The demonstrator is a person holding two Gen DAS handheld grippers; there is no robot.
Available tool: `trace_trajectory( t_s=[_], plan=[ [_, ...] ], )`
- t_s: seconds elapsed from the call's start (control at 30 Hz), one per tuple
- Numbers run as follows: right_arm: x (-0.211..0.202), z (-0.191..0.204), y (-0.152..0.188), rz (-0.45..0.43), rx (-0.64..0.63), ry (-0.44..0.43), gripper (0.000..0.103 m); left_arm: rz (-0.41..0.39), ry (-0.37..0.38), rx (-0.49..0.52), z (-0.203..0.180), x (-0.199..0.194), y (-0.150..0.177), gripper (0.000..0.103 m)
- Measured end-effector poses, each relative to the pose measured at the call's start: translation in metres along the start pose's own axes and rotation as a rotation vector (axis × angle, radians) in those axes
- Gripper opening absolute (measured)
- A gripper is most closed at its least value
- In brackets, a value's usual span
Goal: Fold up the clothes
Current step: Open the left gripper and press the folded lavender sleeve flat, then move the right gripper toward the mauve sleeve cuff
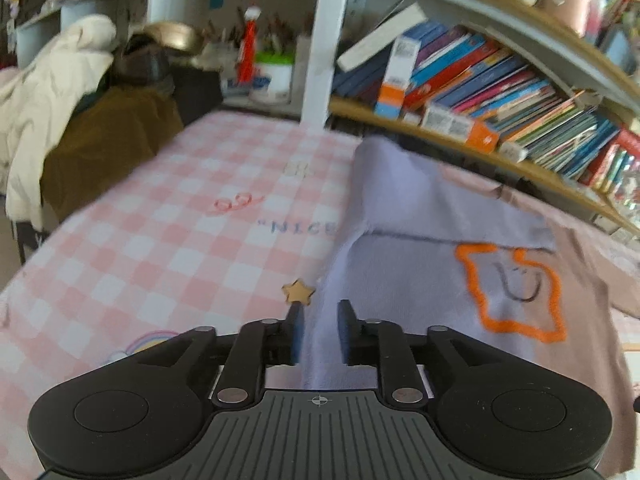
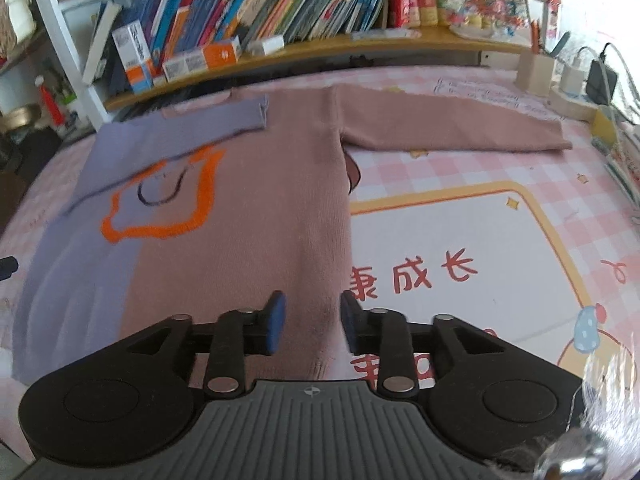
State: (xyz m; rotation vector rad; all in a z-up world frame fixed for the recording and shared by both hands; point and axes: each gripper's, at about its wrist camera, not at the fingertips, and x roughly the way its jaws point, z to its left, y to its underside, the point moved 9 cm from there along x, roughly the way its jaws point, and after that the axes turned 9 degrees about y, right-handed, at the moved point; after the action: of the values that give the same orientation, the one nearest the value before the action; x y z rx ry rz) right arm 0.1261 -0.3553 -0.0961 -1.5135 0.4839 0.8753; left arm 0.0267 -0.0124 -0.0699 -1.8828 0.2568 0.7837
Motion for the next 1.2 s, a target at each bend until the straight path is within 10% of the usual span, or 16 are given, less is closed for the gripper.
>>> trace_trajectory(
  t_s=[0.23, 0.53, 1.2],
  plan=[
    [-0.024, 0.005, 0.008, -0.044, 0.01, 0.044, 0.056, -0.022, 0.041, 0.062, -0.023, -0.023, 0.006, 0.058],
    [-0.055, -0.01, 0.025, -0.079, 0.051, 0.171, 0.078, 0.037, 0.172, 0.155, -0.067, -0.034, 0.037, 0.077],
    [-0.045, -0.077, 0.015, -0.065, 0.159, 0.209, 0.079, 0.089, 0.129, 0.169, -0.103, -0.015, 0.048, 0.089]
  ],
)
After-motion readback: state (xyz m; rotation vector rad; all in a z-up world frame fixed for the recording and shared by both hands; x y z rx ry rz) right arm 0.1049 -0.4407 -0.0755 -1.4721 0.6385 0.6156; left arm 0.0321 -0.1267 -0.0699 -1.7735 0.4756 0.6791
